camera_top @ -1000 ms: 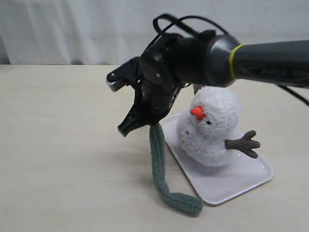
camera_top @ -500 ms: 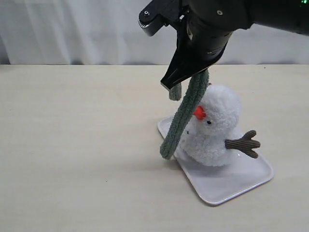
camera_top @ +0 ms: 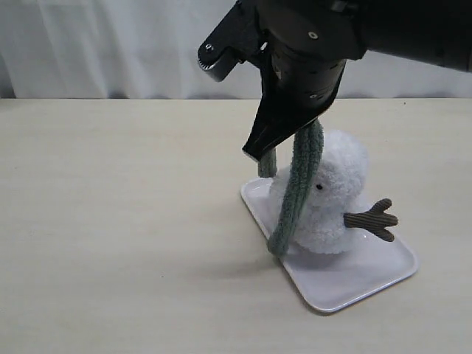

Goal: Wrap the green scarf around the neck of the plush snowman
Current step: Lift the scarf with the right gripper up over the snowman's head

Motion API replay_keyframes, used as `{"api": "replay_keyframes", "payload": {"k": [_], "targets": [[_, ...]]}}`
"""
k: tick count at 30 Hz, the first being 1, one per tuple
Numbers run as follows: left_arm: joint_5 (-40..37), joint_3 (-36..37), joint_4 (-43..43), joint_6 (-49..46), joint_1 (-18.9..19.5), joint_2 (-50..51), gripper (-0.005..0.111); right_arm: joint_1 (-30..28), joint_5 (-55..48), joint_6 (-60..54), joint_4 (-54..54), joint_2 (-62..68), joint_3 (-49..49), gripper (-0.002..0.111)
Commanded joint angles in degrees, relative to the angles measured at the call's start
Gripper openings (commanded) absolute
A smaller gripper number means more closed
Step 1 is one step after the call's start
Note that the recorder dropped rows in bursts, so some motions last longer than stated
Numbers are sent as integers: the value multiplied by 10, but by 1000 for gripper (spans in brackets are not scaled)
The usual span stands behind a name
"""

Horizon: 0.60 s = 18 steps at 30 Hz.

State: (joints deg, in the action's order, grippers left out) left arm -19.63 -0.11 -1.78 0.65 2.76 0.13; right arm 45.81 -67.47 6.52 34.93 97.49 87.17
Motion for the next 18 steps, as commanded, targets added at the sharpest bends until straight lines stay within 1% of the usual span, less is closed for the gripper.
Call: {"api": "replay_keyframes", "payload": {"k": [1,8,16,18], "targets": [[6,1,-3,-2,-3,-1,0,10,-16,-19,13,-3,-1,4],[6,1,-3,-2,-3,-1,0,9,-25,-6,74,-6,-2,4],[6,1,-3,-2,-3,-1,0,7,-25,3,110,-7,-15,4],[6,1,-3,-2,-3,-1,0,-1,-25,5,109,-7,-25,4]]}}
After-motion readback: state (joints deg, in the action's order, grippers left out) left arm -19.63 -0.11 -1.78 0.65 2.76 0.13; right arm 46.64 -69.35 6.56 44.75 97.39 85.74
